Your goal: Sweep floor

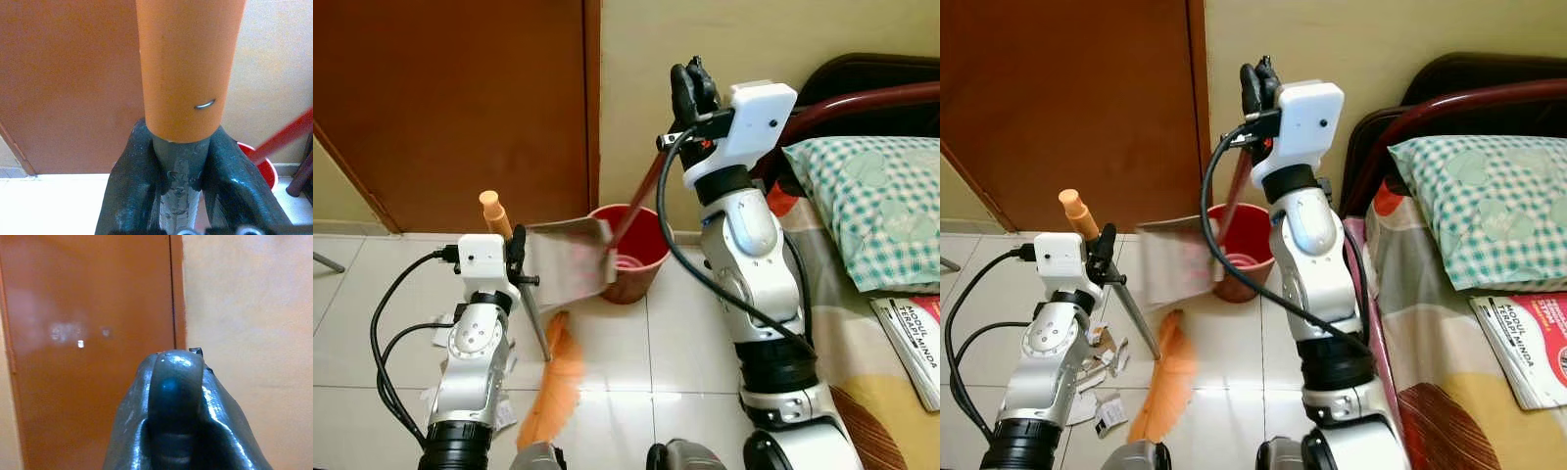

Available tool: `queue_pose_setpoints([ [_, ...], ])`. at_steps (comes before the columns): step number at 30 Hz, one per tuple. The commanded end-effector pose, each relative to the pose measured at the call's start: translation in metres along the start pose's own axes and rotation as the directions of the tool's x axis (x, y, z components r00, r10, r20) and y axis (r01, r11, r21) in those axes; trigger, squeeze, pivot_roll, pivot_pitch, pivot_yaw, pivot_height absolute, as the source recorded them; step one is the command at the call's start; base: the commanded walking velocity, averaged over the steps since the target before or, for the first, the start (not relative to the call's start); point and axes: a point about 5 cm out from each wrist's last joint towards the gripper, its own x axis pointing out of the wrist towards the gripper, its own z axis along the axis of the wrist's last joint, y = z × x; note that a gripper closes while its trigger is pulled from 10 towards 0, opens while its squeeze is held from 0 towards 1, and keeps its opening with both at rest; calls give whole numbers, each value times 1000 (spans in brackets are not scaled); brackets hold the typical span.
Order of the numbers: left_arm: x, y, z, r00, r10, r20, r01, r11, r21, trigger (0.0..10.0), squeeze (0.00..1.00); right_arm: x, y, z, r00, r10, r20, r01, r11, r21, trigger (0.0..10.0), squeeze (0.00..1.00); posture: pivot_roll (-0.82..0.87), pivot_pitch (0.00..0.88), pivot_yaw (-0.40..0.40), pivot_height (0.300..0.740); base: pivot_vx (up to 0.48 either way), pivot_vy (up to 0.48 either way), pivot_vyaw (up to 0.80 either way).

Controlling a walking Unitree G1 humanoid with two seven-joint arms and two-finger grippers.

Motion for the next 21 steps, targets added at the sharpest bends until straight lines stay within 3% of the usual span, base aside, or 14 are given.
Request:
queue_pose_setpoints([
  [1,-5,-1,-5,1000,-2,-20,2,1000,19,10000,0,5,0,19,997,-7,70,4,999,46,10000,0,-43,66,-38,740,0,0,0],
  [10,-14,-6,-15,998,-11,-63,11,1000,11,10000,0,-17,-7,-13,996,-5,-84,9,999,48,10000,0,-42,60,-42,740,0,0,0],
  [17,-16,-11,-22,993,-45,-112,45,999,-3,10000,0,-53,-23,-54,967,-49,-251,48,999,-12,10000,0,-45,62,-47,740,0,0,0],
  [21,-18,-15,-26,988,-77,-135,77,997,-9,10000,0,-64,-30,-64,951,-80,-298,66,996,-54,10000,0,-42,66,-50,740,0,0,0],
])
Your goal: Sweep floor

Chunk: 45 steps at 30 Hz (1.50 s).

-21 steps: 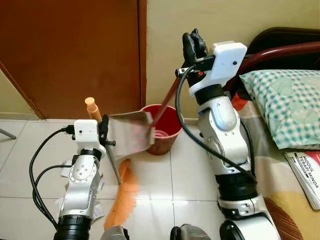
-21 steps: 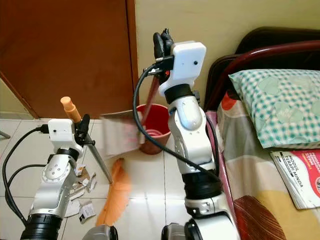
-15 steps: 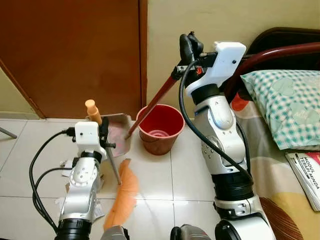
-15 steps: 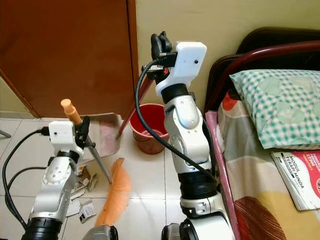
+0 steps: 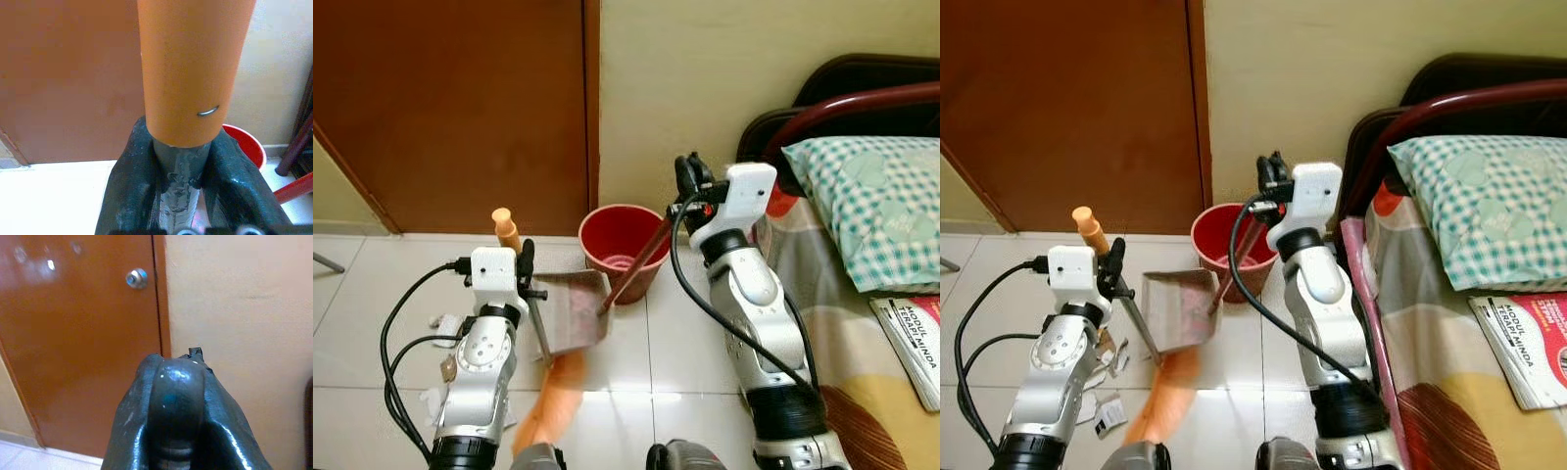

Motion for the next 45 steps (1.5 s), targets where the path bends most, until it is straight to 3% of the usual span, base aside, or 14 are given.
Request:
queue_pose_setpoints([
  [1,-6,-6,-14,996,-39,-77,38,999,-12,10000,0,-7,-8,-13,998,-26,-51,24,999,-42,10000,0,-42,66,-50,740,0,0,0],
  [6,-8,-8,-14,995,-57,-81,56,998,-14,10000,0,-19,-29,-26,987,-118,-106,108,989,-99,10000,0,-36,70,-51,740,0,0,0],
  [12,-8,-11,-14,991,-100,-91,100,995,-8,10000,0,-37,-73,-36,935,-318,-155,299,945,-134,10000,0,-40,75,-44,740,0,0,0],
  [18,-6,-16,-11,985,-145,-88,147,989,8,10000,0,-43,-91,-42,897,-406,-174,381,911,-161,10000,0,-40,78,-38,740,0,0,0],
  [21,-2,-18,-2,988,-147,-51,148,989,15,10000,0,-42,-90,-45,906,-386,-171,348,912,-215,10000,0,-34,80,-35,740,0,0,0],
  [24,1,-20,8,988,-155,-17,156,988,19,10000,0,-44,-89,-50,900,-394,-187,355,911,-212,10000,0,-30,80,-36,740,0,0,0],
  [28,2,-27,27,975,-211,64,202,972,121,10000,0,-46,-87,-58,892,-401,-210,357,909,-217,10000,0,-19,83,-34,740,0,0,0],
  [35,5,-38,52,951,-258,170,227,956,184,10000,0,-42,-81,-60,907,-370,-200,323,917,-233,10000,0,-20,86,-25,740,0,0,0],
  [45,14,-33,82,925,-249,286,171,947,271,10000,0,-37,-80,-61,915,-361,-183,312,917,-249,10000,0,-8,80,-24,740,0,0,0],
])
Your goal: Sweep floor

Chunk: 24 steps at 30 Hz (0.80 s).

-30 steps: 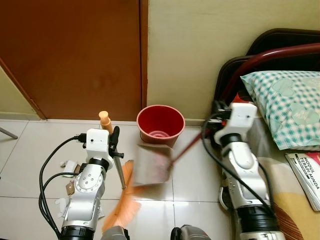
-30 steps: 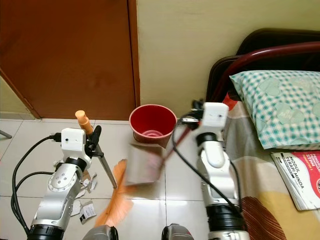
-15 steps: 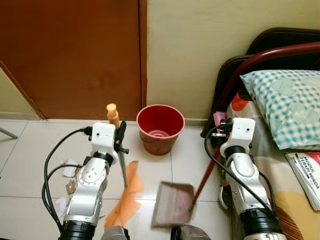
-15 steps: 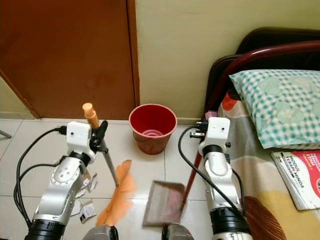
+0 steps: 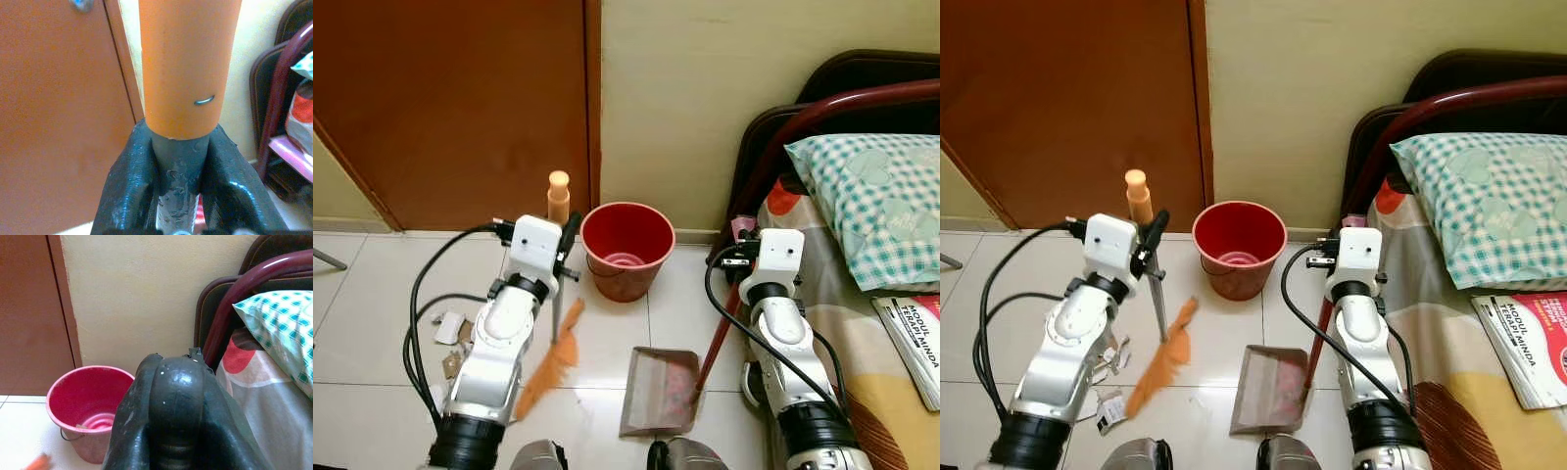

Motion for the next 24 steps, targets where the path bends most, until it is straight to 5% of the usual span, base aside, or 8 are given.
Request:
queue_pose_setpoints([
  [1,7,6,27,991,11,136,-23,996,87,10000,0,5,3,8,999,2,45,-1,1000,-9,10000,0,-7,78,-25,740,0,0,0],
  [16,32,24,56,965,53,258,-93,985,145,10000,0,12,15,15,995,41,92,-37,999,-40,10000,0,-10,56,-23,740,0,0,0],
  [24,19,75,43,943,255,212,-299,930,212,10000,0,10,21,11,995,58,85,-55,998,-32,10000,0,6,64,-27,740,0,0,0],
])
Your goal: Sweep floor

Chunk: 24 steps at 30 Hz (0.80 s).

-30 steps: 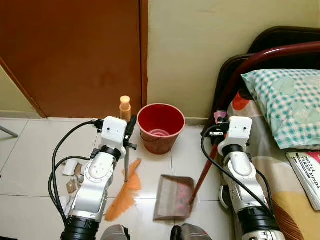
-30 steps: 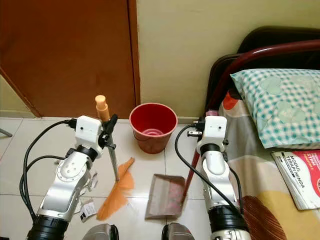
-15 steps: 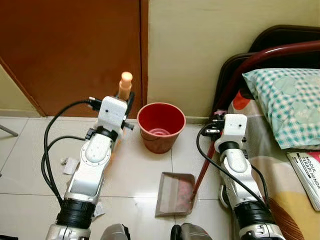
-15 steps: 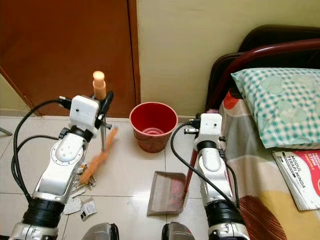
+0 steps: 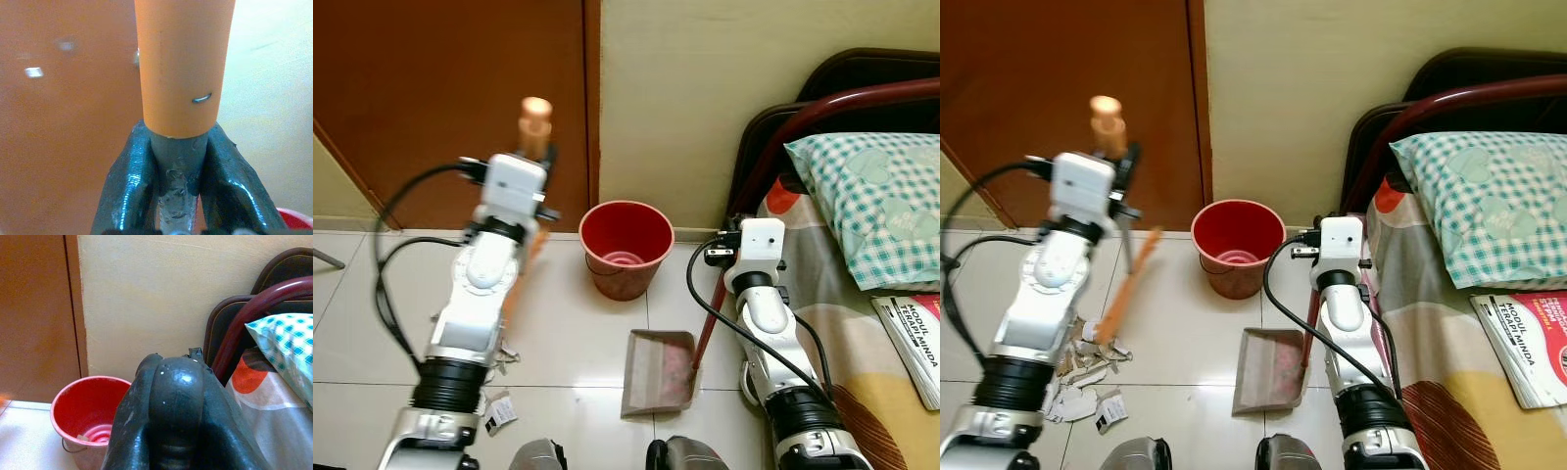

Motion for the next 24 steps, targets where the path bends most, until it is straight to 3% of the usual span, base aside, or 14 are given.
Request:
queue_pose_setpoints([
  [1,0,16,5,997,63,43,-65,996,66,10000,0,2,3,5,999,13,30,-13,1000,6,10000,0,6,64,-27,740,0,0,0],
  [3,-8,26,-5,994,106,-8,-105,992,66,10000,0,2,4,4,999,17,28,-17,1000,12,10000,0,9,67,-29,740,0,0,0],
  [8,-26,35,-23,986,136,-95,-131,990,60,10000,0,4,8,3,999,38,17,-39,999,30,10000,0,17,75,-30,740,0,0,0],
  [13,-39,32,-30,982,133,-132,-128,991,47,10000,0,4,11,3,998,57,23,-58,998,23,10000,0,26,81,-32,740,0,0,0],
  [17,-53,28,-41,972,131,-195,-123,991,49,10000,0,4,12,3,998,51,25,-52,998,23,10000,0,24,85,-33,740,0,0,800],
  [24,-58,20,-52,962,106,-252,-114,993,-18,10000,0,5,11,3,999,35,20,-36,999,30,10000,0,13,87,-30,740,0,0,461],
])
